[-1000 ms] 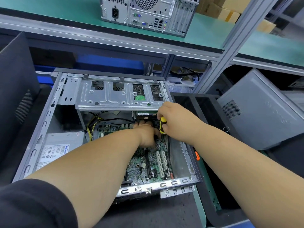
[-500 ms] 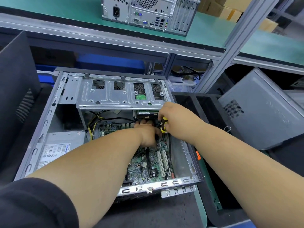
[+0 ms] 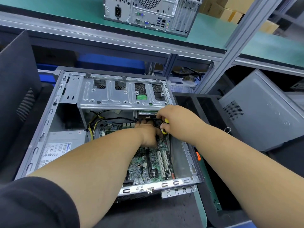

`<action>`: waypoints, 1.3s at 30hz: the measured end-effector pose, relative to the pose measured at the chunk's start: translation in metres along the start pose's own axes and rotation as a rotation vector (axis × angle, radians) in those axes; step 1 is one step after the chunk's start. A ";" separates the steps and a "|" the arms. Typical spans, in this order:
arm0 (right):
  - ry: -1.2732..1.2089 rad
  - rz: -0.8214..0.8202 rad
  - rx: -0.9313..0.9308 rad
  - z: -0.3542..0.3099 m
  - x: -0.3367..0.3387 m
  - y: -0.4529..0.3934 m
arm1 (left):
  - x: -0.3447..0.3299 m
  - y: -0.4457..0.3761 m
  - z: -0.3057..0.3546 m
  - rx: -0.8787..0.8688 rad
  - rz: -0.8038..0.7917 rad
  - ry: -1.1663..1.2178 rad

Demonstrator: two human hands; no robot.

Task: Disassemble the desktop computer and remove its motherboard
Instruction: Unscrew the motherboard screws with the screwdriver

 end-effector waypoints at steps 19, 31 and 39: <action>0.009 0.007 0.039 0.000 0.000 0.001 | 0.000 0.001 0.000 -0.006 0.025 0.003; 0.190 -0.057 0.125 0.004 -0.010 -0.002 | 0.001 0.003 0.002 0.007 0.032 0.006; 0.183 -0.024 0.127 0.008 -0.006 -0.001 | 0.002 0.004 0.001 -0.011 0.037 0.023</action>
Point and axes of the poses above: each hand's wrist, its own y-axis away from the middle knuckle, its own x-axis out of the back of the hand, z = x × y, the point moved 1 cm from there along -y, towards the middle knuckle, and after that the axes turned 5 degrees about z, right-handed, at the moved point
